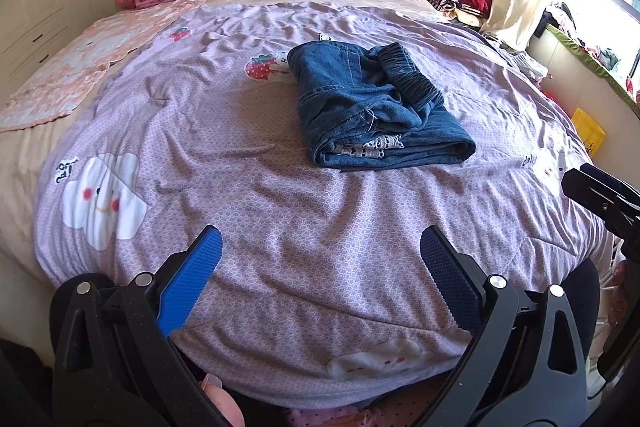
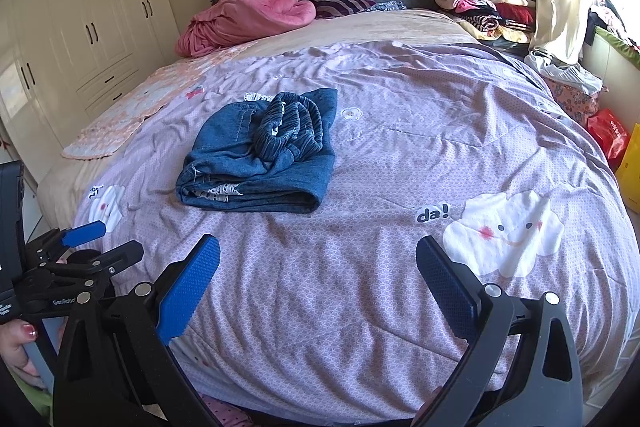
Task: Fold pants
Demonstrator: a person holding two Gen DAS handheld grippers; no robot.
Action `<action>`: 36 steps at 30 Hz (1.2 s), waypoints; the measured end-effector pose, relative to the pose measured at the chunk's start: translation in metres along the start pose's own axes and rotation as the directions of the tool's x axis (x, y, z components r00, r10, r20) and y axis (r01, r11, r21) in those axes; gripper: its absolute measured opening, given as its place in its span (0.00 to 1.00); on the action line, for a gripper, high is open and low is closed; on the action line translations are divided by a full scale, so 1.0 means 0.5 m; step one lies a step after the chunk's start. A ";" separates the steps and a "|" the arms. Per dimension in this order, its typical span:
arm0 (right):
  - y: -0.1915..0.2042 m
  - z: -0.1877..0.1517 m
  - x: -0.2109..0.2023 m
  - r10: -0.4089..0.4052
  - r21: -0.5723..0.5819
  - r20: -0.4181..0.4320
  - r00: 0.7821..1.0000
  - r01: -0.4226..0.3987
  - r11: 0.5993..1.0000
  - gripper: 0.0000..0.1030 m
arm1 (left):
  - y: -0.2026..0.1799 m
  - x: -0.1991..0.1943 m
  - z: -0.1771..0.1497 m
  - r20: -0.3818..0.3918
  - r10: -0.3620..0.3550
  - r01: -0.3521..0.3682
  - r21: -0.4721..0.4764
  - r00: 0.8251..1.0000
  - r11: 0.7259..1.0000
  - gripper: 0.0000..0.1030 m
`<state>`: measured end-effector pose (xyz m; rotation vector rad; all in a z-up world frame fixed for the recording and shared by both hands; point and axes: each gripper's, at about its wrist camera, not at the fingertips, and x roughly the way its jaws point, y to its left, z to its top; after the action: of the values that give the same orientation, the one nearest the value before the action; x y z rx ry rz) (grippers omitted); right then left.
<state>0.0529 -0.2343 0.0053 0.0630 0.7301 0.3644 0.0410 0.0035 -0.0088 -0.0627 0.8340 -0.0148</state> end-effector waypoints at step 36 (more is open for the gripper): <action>-0.010 -0.001 0.010 -0.011 0.003 -0.021 1.000 0.011 1.000 0.95 | 0.001 0.005 0.001 -0.019 -0.005 0.005 -0.001 1.000 1.000 0.91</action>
<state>0.0577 -0.2373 0.0007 0.0584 0.7511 0.3540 0.0428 0.0040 -0.0103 -0.0657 0.8526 -0.0197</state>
